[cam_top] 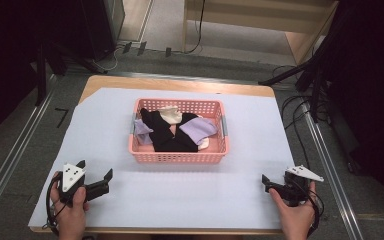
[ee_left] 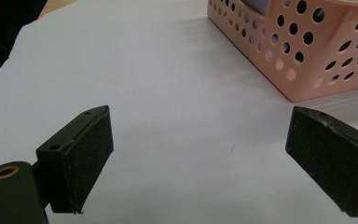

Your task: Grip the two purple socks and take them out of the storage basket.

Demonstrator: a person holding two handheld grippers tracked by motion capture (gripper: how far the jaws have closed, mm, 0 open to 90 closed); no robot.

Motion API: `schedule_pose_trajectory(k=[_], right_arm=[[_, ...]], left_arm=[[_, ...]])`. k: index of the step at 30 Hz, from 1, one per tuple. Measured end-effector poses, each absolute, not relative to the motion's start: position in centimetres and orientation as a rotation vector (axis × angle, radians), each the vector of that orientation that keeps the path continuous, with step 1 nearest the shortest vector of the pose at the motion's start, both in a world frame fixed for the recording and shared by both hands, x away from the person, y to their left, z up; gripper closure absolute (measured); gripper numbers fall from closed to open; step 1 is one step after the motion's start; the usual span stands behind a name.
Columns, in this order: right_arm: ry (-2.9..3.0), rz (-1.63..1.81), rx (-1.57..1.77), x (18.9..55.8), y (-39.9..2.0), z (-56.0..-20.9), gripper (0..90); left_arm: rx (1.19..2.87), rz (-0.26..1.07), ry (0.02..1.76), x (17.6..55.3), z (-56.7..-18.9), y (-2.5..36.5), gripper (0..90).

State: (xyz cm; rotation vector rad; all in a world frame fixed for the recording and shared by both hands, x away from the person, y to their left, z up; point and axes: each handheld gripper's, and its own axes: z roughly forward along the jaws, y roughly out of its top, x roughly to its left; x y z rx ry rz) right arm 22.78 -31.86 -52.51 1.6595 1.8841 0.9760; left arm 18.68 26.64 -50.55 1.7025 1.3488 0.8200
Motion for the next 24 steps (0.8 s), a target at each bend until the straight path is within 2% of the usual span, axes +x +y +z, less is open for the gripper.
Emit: schedule_pose_trajectory(k=[6,10,18,21,24], right_arm=[[1.789,0.981,1.551,22.4,-30.0,-49.7,15.6],[1.824,1.034,1.455,23.4,-27.0,-46.5,14.9],[1.864,1.075,1.399,25.9,-22.6,-43.5,15.7],[1.887,1.076,1.375,26.4,-21.5,-43.1,18.2],[1.942,1.066,1.310,27.5,-19.0,-42.7,24.5]], left_arm=[[1.712,0.817,1.354,18.7,-50.5,26.7,8.3],[1.706,0.816,1.352,18.7,-50.5,26.7,8.2],[1.702,0.811,1.351,18.7,-50.6,26.7,8.3],[1.701,0.810,1.354,18.7,-50.6,26.7,8.2],[1.709,0.810,1.351,18.7,-50.5,26.7,8.3]])
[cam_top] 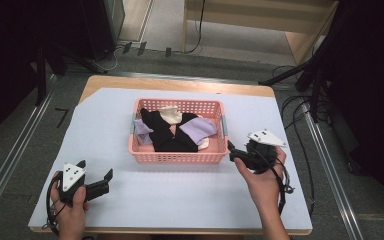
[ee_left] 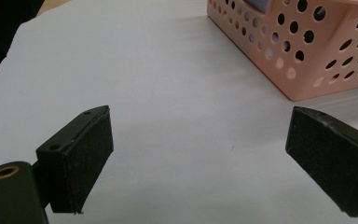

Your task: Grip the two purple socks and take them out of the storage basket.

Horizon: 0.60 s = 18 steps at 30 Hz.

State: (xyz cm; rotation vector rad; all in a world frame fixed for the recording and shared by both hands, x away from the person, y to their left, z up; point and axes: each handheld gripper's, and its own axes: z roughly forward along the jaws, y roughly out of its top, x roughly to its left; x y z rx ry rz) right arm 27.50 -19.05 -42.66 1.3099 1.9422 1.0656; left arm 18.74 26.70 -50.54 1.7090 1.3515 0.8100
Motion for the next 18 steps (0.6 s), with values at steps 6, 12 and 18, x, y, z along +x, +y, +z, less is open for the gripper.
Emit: schedule_pose_trajectory(k=[6,12,18], right_arm=[[2.012,1.082,1.231,28.8,-14.7,-42.6,32.1],[2.067,1.127,1.163,29.9,-9.9,-42.8,41.0],[2.158,1.188,1.138,30.9,-5.4,-43.5,51.9]], left_arm=[[1.712,0.810,1.349,18.8,-50.5,26.7,8.2],[1.707,0.808,1.352,18.7,-50.6,26.7,8.2],[1.705,0.807,1.354,18.8,-50.6,26.7,8.3]])
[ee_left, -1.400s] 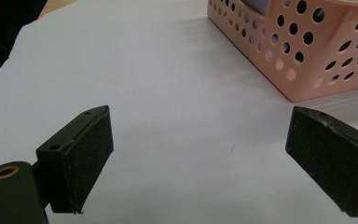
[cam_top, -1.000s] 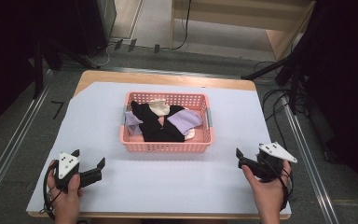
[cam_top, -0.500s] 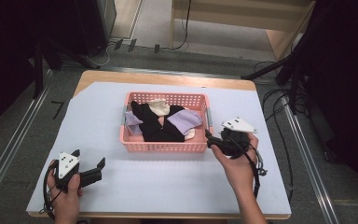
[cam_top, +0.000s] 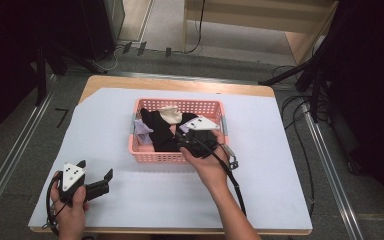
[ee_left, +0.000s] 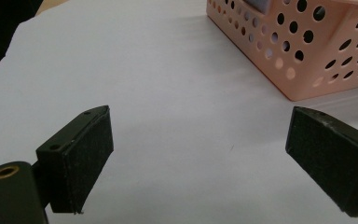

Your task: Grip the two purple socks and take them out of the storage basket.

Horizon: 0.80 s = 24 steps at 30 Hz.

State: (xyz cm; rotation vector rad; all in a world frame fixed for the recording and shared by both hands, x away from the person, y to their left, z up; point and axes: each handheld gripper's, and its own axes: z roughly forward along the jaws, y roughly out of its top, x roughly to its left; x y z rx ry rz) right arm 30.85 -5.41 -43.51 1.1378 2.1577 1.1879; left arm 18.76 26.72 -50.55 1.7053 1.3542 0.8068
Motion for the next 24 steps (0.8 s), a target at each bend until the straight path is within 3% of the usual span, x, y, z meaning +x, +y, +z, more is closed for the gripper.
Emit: schedule_pose_trajectory(k=[16,24], right_arm=[[2.228,1.323,1.155,33.5,0.8,-44.7,61.9],[2.280,1.274,1.126,34.4,2.4,-45.1,60.4]], left_arm=[[1.704,0.793,1.357,18.8,-50.6,26.8,8.3],[1.701,0.797,1.356,18.8,-50.6,26.8,8.3]])
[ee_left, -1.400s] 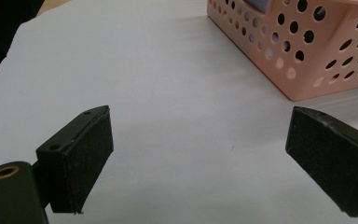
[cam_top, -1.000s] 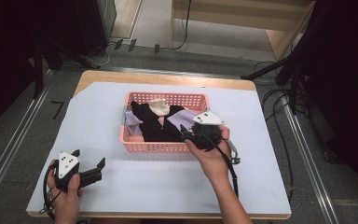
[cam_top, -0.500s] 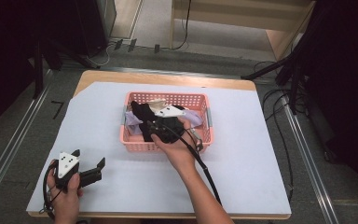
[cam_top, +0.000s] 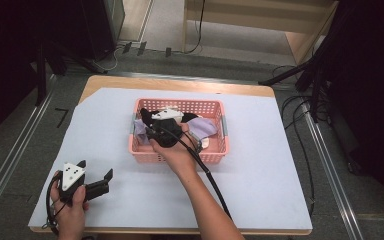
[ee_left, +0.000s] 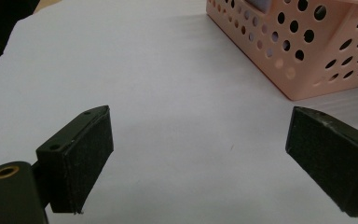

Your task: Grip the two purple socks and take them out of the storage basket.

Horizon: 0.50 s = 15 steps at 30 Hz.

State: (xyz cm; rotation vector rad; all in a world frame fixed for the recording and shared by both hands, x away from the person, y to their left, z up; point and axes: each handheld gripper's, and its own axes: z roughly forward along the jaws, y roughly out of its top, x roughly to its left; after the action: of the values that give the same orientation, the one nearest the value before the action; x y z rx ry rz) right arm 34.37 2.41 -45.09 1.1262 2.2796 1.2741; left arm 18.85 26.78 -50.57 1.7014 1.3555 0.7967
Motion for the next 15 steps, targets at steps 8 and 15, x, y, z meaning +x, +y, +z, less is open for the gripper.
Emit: schedule_pose_trajectory(k=[8,15], right_arm=[[2.373,1.223,1.090,35.0,4.2,-45.2,57.6],[2.411,1.184,1.026,34.9,5.3,-45.2,79.5]], left_arm=[[1.706,0.794,1.354,18.9,-50.6,26.8,8.3],[1.707,0.793,1.352,18.9,-50.6,26.8,8.3]])
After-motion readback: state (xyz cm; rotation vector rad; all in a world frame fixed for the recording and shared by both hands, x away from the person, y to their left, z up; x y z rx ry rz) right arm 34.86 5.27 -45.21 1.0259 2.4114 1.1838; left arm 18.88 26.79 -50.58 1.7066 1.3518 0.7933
